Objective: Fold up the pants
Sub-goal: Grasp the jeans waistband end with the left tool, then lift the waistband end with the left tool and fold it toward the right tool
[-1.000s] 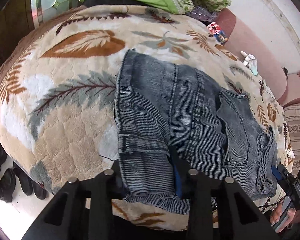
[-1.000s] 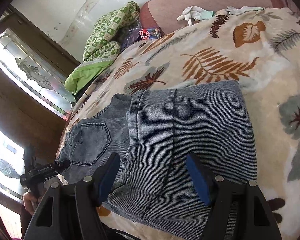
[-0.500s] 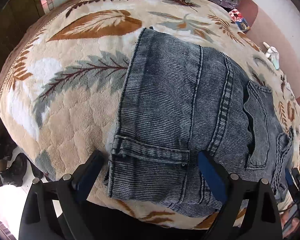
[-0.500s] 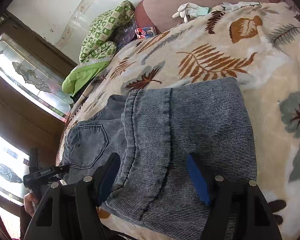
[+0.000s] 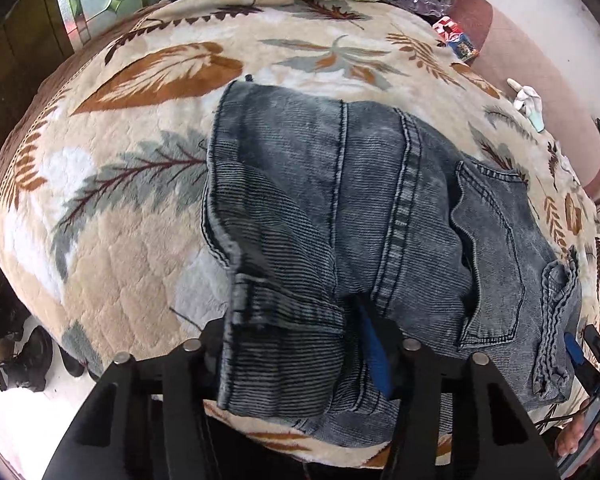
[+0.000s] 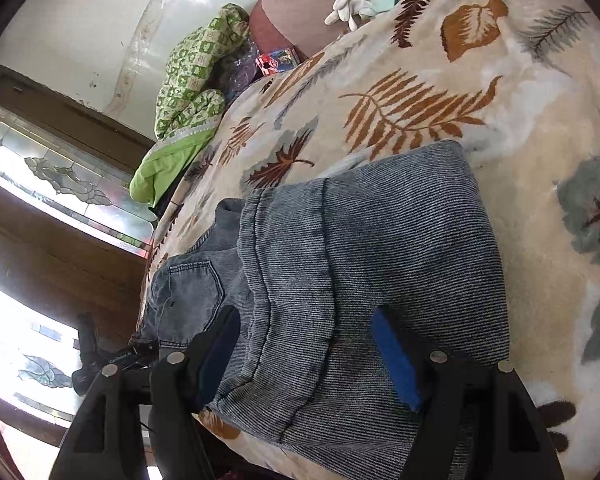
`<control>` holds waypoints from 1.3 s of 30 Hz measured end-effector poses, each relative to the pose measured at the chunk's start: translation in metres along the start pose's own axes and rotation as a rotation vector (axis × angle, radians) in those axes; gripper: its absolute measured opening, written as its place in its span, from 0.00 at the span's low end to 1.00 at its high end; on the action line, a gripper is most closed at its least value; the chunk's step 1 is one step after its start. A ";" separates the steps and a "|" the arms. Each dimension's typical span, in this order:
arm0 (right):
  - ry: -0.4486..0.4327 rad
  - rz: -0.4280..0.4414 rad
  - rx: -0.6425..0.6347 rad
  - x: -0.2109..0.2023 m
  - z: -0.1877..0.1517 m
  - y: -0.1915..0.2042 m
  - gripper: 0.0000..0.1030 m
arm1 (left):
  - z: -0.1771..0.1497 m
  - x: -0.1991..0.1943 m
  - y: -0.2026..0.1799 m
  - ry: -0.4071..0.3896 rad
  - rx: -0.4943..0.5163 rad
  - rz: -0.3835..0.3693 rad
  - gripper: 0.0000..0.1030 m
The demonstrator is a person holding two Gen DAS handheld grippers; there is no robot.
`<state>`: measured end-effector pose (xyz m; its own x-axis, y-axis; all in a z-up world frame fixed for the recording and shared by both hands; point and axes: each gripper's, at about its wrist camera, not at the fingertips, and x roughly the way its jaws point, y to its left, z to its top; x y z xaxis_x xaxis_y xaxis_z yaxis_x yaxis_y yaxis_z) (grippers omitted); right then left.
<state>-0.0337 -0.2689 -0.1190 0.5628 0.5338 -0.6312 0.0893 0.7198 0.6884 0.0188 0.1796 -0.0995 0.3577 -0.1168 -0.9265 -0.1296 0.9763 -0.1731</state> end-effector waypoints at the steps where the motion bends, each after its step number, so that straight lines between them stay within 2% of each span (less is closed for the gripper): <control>1: 0.002 -0.002 0.002 0.000 0.001 0.001 0.70 | 0.003 0.002 -0.001 -0.006 -0.001 -0.004 0.50; 9: 0.016 -0.008 0.009 0.000 0.001 0.000 0.70 | 0.016 0.008 -0.017 -0.058 0.008 0.027 0.39; 11: 0.019 -0.009 0.014 0.000 0.001 0.000 0.70 | 0.014 0.004 -0.020 -0.075 0.014 0.039 0.34; 15: 0.022 -0.013 0.010 0.000 0.000 0.001 0.70 | 0.016 0.004 -0.028 -0.089 0.047 0.074 0.32; 18: 0.025 -0.008 0.015 0.000 0.001 0.000 0.70 | 0.016 0.008 -0.020 -0.078 -0.007 0.067 0.46; 19: 0.026 -0.006 0.015 0.000 0.001 -0.001 0.70 | 0.015 0.008 -0.014 -0.072 -0.026 0.073 0.59; 20: 0.026 -0.006 0.015 0.000 0.001 -0.001 0.70 | 0.016 0.010 -0.010 -0.069 -0.044 0.095 0.76; 22: 0.026 -0.007 0.012 0.000 0.001 -0.001 0.70 | 0.017 0.014 0.002 -0.050 -0.094 0.117 0.94; 24: 0.026 -0.009 0.009 0.000 0.000 -0.001 0.70 | 0.017 0.018 0.013 -0.035 -0.143 0.070 0.97; 27: 0.027 -0.010 0.008 0.000 0.000 -0.001 0.70 | 0.016 0.017 0.008 -0.054 -0.104 0.091 0.97; 28: 0.027 -0.011 0.007 0.001 0.000 -0.001 0.70 | 0.016 0.017 0.007 -0.065 -0.095 0.091 0.95; 30: 0.026 -0.013 0.006 0.001 0.000 -0.001 0.70 | 0.015 0.013 0.003 -0.088 -0.073 0.064 0.83; 32: 0.026 -0.014 0.003 0.001 0.000 0.000 0.70 | 0.013 0.008 -0.005 -0.107 -0.023 0.026 0.50; 33: 0.026 -0.015 0.001 0.001 0.000 0.000 0.70 | 0.013 0.006 -0.011 -0.110 0.001 0.005 0.43; 36: 0.026 -0.019 0.001 0.002 0.000 0.000 0.70 | 0.014 0.005 -0.017 -0.131 0.033 0.025 0.37; 39: 0.025 -0.022 -0.004 0.003 0.000 0.000 0.70 | 0.015 0.003 -0.013 -0.131 0.002 -0.004 0.35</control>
<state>-0.0318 -0.2673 -0.1204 0.5404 0.5286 -0.6547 0.0979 0.7333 0.6728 0.0353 0.1698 -0.0952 0.4755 -0.0958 -0.8745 -0.1261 0.9764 -0.1755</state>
